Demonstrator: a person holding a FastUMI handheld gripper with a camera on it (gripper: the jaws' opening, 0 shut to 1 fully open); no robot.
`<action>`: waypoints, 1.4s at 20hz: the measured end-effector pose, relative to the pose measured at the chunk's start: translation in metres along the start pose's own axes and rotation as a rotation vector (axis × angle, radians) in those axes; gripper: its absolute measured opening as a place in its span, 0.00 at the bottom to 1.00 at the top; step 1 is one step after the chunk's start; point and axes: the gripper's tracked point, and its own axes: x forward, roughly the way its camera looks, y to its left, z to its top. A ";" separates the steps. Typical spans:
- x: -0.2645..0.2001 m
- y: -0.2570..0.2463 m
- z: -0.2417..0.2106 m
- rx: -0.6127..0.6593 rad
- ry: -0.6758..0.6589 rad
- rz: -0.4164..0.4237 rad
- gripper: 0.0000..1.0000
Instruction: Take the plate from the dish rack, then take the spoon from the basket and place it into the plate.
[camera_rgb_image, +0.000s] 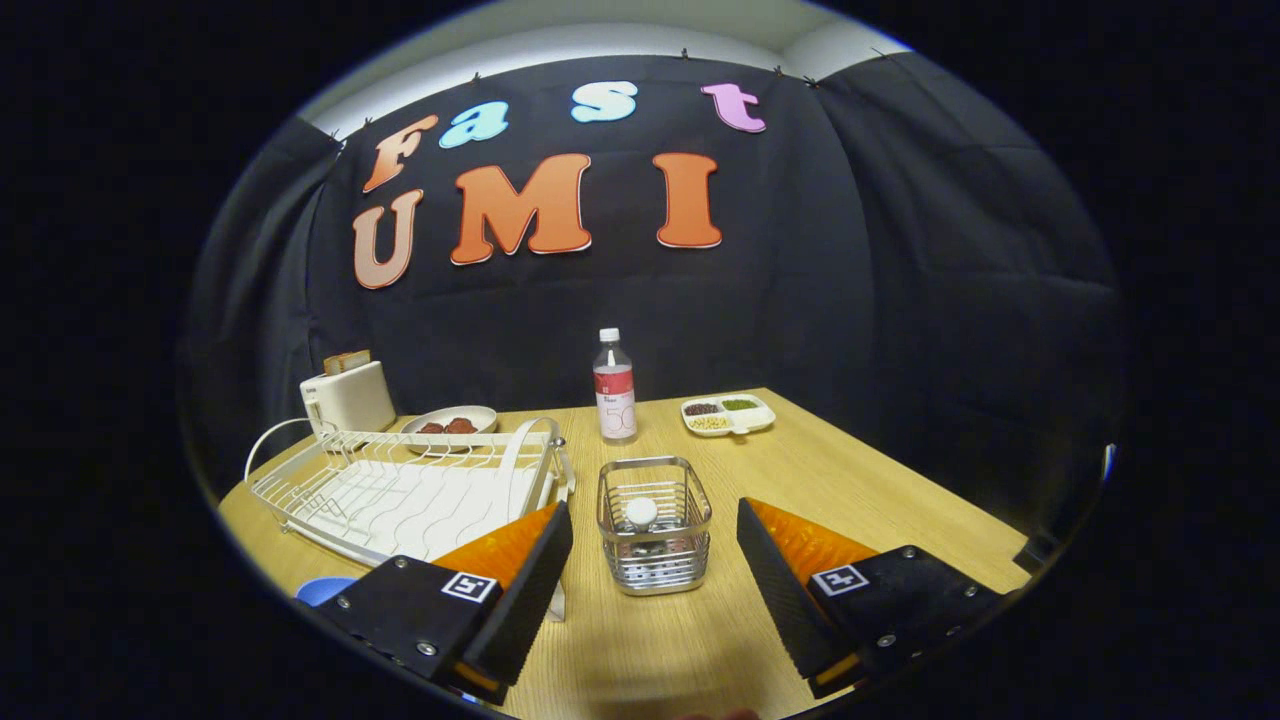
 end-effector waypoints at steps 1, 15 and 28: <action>0.002 0.001 0.002 -0.016 -0.013 -0.001 0.99; 0.020 0.008 -0.003 -0.038 -0.047 0.029 0.59; -0.010 0.010 0.044 -0.029 -0.125 0.040 0.06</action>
